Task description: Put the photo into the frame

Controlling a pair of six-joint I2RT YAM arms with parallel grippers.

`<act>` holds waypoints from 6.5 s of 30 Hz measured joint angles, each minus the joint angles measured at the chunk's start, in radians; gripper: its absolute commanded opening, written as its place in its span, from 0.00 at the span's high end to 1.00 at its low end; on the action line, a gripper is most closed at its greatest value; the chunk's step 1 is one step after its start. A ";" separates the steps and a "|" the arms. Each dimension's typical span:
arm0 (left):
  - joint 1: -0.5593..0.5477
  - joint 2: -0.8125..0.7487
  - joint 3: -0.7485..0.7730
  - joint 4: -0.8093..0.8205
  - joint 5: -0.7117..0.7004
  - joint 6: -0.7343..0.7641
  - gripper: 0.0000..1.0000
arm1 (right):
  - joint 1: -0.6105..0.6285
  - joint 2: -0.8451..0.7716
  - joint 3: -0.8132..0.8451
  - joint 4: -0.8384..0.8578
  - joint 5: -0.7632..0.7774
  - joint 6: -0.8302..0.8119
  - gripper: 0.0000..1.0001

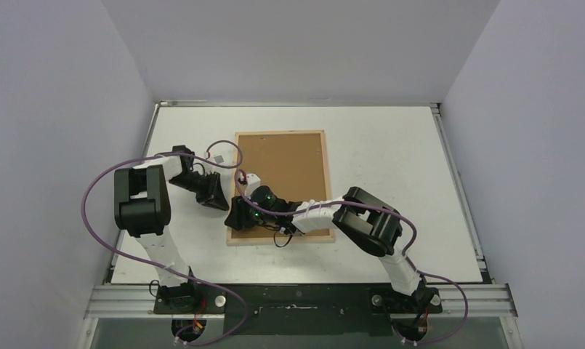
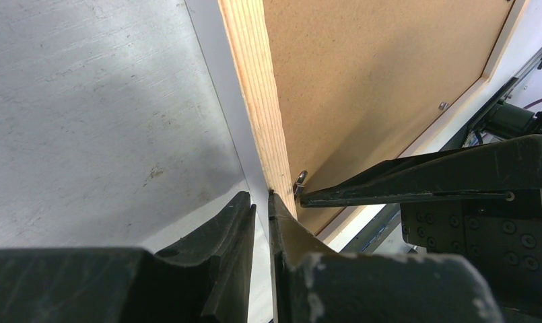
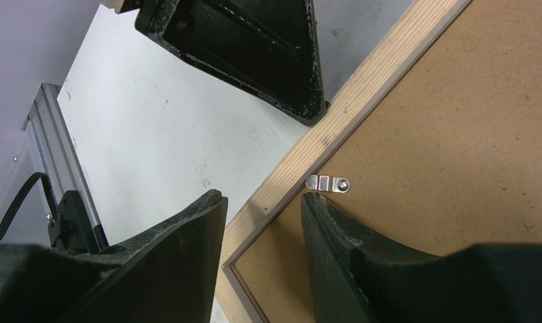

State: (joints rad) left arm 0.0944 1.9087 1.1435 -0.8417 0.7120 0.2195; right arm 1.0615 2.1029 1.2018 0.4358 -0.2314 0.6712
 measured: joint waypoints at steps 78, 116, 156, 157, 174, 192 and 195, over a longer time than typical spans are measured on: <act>-0.271 0.102 0.048 0.039 0.163 -0.074 0.96 | -0.102 -0.490 -0.518 0.127 0.130 -0.030 0.42; -0.350 0.151 0.105 0.158 0.187 -0.270 0.98 | -0.119 -0.396 -0.558 0.127 0.043 -0.002 0.46; -0.357 0.168 0.138 0.156 0.185 -0.261 1.00 | -0.153 -0.379 -0.548 0.146 0.041 -0.005 0.47; -0.357 0.168 0.138 0.155 0.185 -0.261 1.00 | -0.155 -0.379 -0.548 0.146 0.041 -0.005 0.47; -0.359 0.173 0.157 0.150 0.170 -0.261 1.00 | -0.165 -0.293 -0.480 0.199 0.039 -0.001 0.48; -0.368 0.184 0.166 0.155 0.184 -0.261 1.00 | -0.166 -0.366 -0.532 0.139 0.045 -0.008 0.47; -0.368 0.185 0.167 0.155 0.184 -0.261 1.00 | -0.166 -0.366 -0.532 0.140 0.045 -0.008 0.47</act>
State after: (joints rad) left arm -0.2737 2.0941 1.3102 -0.6868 0.8963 -0.0414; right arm 0.8951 1.7367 0.6697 0.5755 -0.1864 0.6628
